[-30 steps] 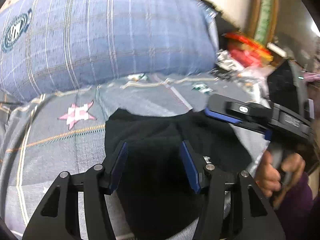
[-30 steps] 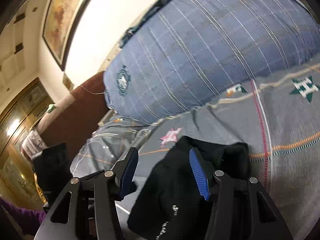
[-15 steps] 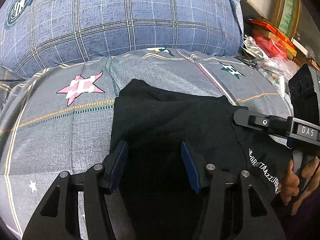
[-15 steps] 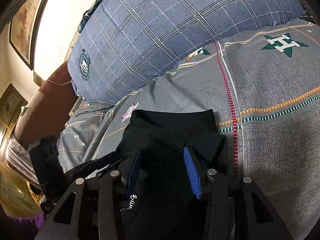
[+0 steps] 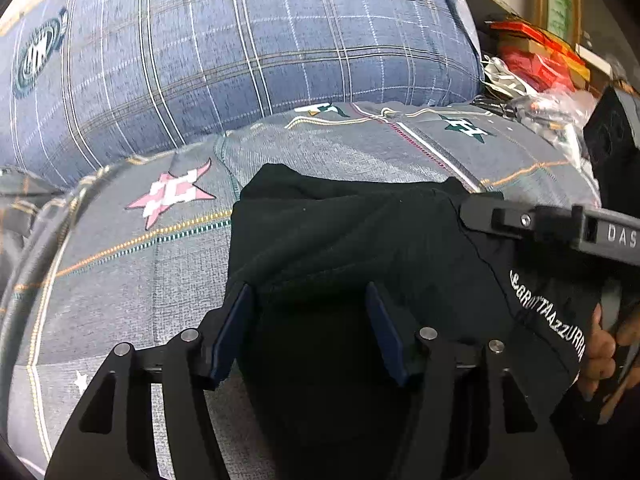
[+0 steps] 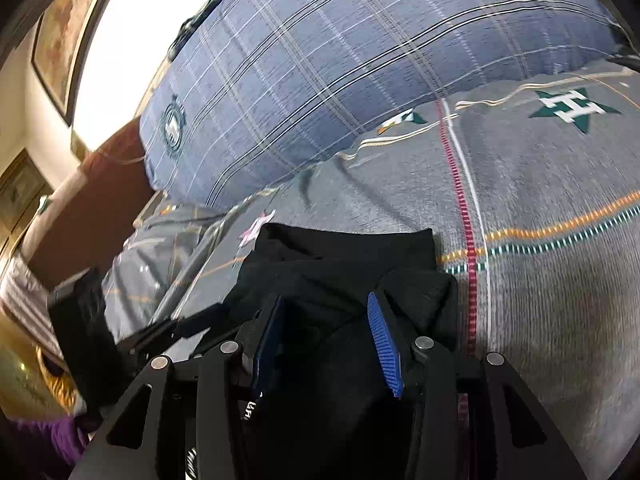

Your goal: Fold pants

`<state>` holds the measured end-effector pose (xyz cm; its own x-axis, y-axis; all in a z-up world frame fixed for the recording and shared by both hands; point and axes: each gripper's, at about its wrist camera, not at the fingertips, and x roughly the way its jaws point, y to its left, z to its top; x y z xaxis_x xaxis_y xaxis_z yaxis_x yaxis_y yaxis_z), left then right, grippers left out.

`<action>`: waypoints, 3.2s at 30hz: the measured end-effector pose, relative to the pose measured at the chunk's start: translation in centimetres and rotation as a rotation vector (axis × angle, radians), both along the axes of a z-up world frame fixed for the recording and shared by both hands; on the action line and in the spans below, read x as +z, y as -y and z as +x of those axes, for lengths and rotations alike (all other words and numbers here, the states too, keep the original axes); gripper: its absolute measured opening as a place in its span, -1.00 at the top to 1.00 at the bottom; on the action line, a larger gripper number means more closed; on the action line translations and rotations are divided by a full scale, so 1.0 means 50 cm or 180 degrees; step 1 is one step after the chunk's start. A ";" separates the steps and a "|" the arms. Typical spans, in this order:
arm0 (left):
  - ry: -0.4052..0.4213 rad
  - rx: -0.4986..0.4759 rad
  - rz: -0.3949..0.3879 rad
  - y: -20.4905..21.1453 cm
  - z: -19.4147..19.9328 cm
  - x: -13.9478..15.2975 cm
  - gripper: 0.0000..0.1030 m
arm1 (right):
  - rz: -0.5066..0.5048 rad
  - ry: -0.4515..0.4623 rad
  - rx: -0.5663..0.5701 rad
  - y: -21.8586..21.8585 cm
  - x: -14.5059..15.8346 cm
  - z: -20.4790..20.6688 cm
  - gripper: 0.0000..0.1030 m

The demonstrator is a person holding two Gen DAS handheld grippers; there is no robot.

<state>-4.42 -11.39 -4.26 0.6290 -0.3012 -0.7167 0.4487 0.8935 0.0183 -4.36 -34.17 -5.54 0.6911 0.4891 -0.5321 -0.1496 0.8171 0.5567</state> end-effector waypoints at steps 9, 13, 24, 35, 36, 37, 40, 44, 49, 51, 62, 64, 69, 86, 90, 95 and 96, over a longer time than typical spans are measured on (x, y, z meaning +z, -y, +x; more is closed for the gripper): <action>0.0074 -0.0061 -0.0044 -0.007 -0.001 -0.005 -0.20 | -0.0203 0.0254 -0.0461 -0.034 -0.008 -0.033 0.14; 0.0091 -0.0067 -0.0071 -0.008 -0.001 -0.007 -0.22 | -0.0343 0.0447 -0.0591 -0.048 -0.013 -0.050 0.15; 0.0101 -0.0049 -0.0202 -0.020 -0.004 -0.004 -0.23 | -0.0476 0.0643 -0.0674 -0.056 -0.014 -0.062 0.09; 0.0178 0.0253 -0.0213 -0.081 -0.085 0.045 -0.37 | -0.1115 0.0450 -0.1165 -0.092 0.076 -0.152 -0.47; 0.0218 0.0250 -0.0208 -0.087 -0.099 0.048 -0.37 | -0.1203 0.0476 -0.1140 -0.102 0.080 -0.161 -0.47; 0.0252 0.0236 -0.0201 -0.093 -0.111 0.050 -0.37 | -0.1288 0.0504 -0.1114 -0.112 0.081 -0.171 -0.47; 0.0283 0.0230 -0.0138 -0.103 -0.133 0.046 -0.37 | -0.1519 0.0555 -0.0993 -0.149 0.082 -0.191 -0.46; 0.0313 0.0209 -0.0091 -0.104 -0.132 0.039 -0.38 | -0.1666 0.0522 -0.0974 -0.171 0.070 -0.197 -0.34; 0.0181 0.0129 0.0084 -0.089 -0.111 -0.003 -0.39 | -0.1684 0.0191 -0.0895 -0.174 0.018 -0.174 -0.17; 0.0125 0.0130 0.0032 -0.092 -0.105 -0.002 -0.42 | -0.1655 0.0146 -0.0879 -0.168 0.008 -0.168 -0.17; 0.0333 0.0349 -0.0152 -0.127 -0.088 0.031 -0.41 | -0.1584 0.0573 -0.0962 -0.165 0.055 -0.184 -0.18; 0.0219 0.0331 -0.0060 -0.123 -0.078 0.013 -0.42 | -0.1639 0.0511 -0.0930 -0.172 0.049 -0.169 -0.22; 0.0173 0.0262 -0.0041 -0.117 -0.076 0.014 -0.41 | -0.1551 0.0162 -0.0857 -0.164 0.022 -0.131 -0.25; -0.0316 0.0200 -0.0023 -0.067 0.040 0.016 -0.42 | -0.1314 -0.0006 -0.0818 -0.157 0.060 -0.002 -0.26; -0.0333 0.0174 -0.0080 -0.084 0.026 0.017 -0.42 | -0.1337 -0.0057 -0.0771 -0.156 0.046 -0.001 -0.25; -0.0216 0.0098 -0.0045 -0.094 -0.012 0.050 -0.41 | -0.1427 0.0196 -0.0725 -0.158 0.078 -0.057 -0.25; -0.0221 0.0075 -0.0056 -0.095 -0.017 0.055 -0.41 | -0.1423 0.0208 -0.0728 -0.156 0.084 -0.068 -0.25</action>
